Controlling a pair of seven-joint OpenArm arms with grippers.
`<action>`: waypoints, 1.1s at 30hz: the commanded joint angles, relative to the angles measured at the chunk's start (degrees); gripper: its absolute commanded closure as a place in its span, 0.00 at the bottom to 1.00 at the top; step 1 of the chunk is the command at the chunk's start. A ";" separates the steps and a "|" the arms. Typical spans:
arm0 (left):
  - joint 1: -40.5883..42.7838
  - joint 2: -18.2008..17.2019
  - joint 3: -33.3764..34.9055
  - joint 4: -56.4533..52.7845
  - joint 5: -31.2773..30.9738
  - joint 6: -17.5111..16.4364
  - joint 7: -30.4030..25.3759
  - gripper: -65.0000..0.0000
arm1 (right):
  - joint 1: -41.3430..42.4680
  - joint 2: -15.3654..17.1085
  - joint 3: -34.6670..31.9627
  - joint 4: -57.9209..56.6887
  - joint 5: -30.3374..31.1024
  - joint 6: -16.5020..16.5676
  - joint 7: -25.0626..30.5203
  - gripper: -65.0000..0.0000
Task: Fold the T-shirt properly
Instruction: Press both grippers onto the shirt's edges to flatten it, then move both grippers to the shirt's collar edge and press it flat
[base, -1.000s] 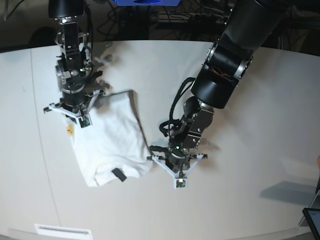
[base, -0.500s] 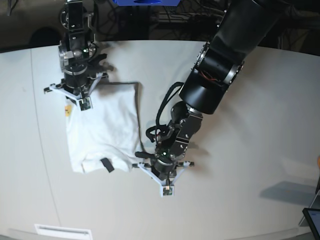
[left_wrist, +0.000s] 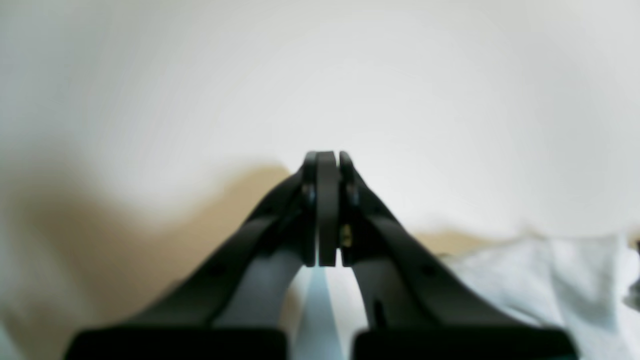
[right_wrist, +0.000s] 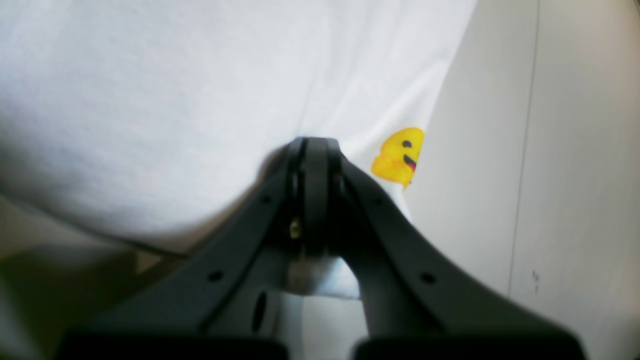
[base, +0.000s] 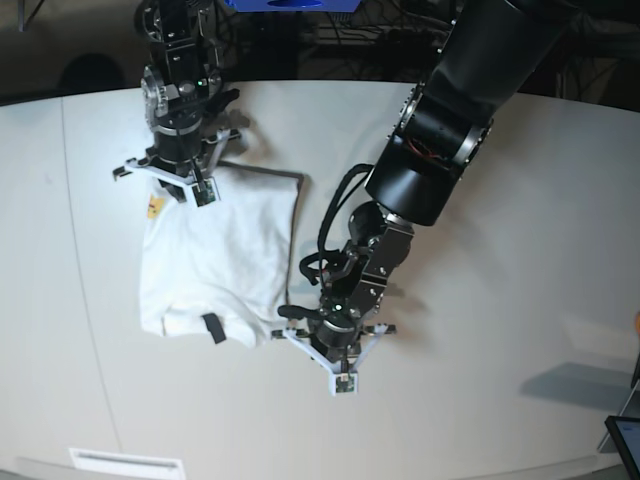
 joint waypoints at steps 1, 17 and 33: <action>-1.50 -0.48 -0.29 2.60 0.52 0.12 -1.45 1.00 | -0.70 0.04 0.04 0.01 0.77 1.14 -2.18 1.00; 16.87 0.40 0.59 43.83 0.52 -1.38 3.29 1.00 | 1.15 0.39 -0.48 9.42 0.68 1.23 -4.72 1.00; 29.62 -1.54 6.74 51.04 1.05 -1.38 2.85 1.00 | 2.90 2.68 -0.31 9.51 0.77 1.23 -4.64 1.00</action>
